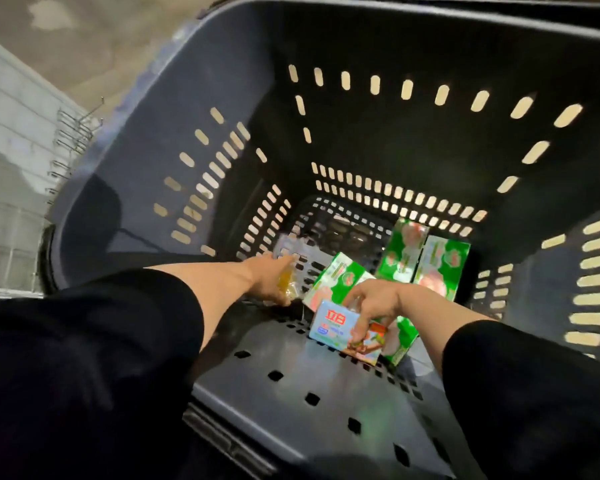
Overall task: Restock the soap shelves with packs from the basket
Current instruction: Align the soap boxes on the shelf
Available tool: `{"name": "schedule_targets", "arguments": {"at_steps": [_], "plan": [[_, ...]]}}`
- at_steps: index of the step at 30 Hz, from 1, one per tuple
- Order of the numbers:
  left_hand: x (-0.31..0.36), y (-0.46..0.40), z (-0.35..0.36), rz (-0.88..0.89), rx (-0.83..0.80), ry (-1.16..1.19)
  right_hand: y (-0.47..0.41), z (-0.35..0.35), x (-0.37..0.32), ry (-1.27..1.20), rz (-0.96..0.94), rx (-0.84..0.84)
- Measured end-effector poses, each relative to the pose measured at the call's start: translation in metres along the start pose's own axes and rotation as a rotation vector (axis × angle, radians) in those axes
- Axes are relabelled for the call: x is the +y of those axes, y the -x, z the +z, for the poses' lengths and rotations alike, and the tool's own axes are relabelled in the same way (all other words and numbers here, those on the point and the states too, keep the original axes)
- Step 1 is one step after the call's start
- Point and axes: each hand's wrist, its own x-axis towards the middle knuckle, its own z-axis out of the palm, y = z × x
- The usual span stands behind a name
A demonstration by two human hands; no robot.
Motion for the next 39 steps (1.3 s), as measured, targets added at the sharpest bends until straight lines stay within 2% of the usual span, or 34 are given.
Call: {"name": "schedule_targets", "arguments": {"at_steps": [3, 7, 10, 17, 21, 25, 30, 35, 39], "plan": [[-0.003, -0.006, -0.002, 0.003, 0.003, 0.048, 0.003, -0.002, 0.002, -0.047, 0.014, -0.046], [0.011, -0.01, -0.003, 0.049, 0.0, -0.087, 0.001, -0.006, 0.01, -0.105, 0.001, -0.055], [0.021, -0.012, -0.001, 0.057, -0.027, -0.133, -0.002, -0.015, 0.016, -0.132, -0.081, 0.008], [0.025, -0.026, 0.012, 0.003, 0.143, -0.204, 0.003, -0.03, 0.022, -0.463, -0.164, 0.111], [0.026, -0.023, -0.002, -0.064, 0.229, -0.071, 0.017, -0.035, 0.023, -0.603, -0.164, 0.184], [0.034, -0.008, -0.038, -0.075, 0.366, 0.144, 0.034, -0.051, 0.021, -0.843, -0.216, 0.259], [0.035, 0.038, -0.086, -0.054, 0.581, 0.201, 0.068, -0.081, -0.006, -1.053, -0.365, 0.324], [0.014, 0.115, -0.103, -0.057, 0.858, 0.276, 0.112, -0.096, -0.059, -1.016, -0.538, 0.252], [0.0, 0.193, -0.087, -0.089, 1.112, 0.395, 0.145, -0.09, -0.113, -0.867, -0.725, 0.269]]}}
